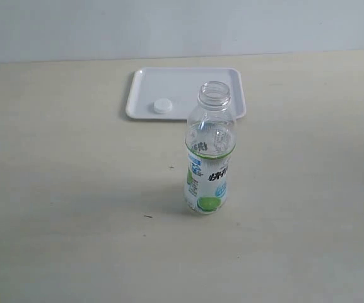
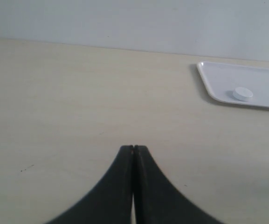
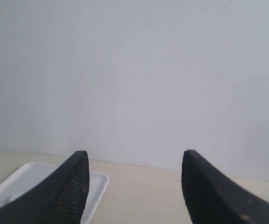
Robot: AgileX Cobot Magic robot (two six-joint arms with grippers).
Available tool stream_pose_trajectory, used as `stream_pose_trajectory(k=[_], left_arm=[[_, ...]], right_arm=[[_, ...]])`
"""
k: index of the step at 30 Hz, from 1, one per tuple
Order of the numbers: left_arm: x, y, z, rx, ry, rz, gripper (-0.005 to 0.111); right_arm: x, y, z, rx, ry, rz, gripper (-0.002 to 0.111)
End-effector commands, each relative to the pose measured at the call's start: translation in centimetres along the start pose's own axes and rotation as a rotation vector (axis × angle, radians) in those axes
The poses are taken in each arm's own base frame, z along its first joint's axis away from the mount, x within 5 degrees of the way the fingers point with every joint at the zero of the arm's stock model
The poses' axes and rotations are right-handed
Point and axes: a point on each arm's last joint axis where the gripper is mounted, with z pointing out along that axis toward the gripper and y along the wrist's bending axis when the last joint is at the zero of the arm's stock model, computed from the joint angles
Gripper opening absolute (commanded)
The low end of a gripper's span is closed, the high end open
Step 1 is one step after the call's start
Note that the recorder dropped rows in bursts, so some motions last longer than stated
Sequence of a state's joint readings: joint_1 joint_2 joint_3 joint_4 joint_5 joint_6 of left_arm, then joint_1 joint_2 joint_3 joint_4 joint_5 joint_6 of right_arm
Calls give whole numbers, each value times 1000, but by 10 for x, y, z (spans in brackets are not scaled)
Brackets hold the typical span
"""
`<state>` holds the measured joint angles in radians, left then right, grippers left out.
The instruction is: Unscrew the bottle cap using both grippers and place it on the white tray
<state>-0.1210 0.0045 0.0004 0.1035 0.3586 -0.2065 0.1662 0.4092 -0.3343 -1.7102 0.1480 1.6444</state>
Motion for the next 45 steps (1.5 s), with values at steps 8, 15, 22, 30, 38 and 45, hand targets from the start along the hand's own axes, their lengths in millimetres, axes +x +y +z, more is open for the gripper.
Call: stream_pose_trajectory(k=[8, 15, 22, 30, 38, 45], left_arm=[[-1, 0, 0, -1, -11, -7, 0], [-1, 0, 0, -1, -11, -7, 0], [-1, 0, 0, -1, -11, -7, 0], [-1, 0, 0, -1, -11, -7, 0], [-1, 0, 0, -1, -11, -7, 0], [-1, 0, 0, 4, -10, -5, 0]], right_arm=[[29, -9, -22, 89, 76, 155, 56], [43, -9, -44, 90, 137, 9, 56], [67, -11, -53, 225, 121, -30, 56], [106, -12, -48, 305, 191, 52, 56], [110, -11, -49, 305, 234, 54, 56], [110, -10, -49, 285, 233, 52, 56]])
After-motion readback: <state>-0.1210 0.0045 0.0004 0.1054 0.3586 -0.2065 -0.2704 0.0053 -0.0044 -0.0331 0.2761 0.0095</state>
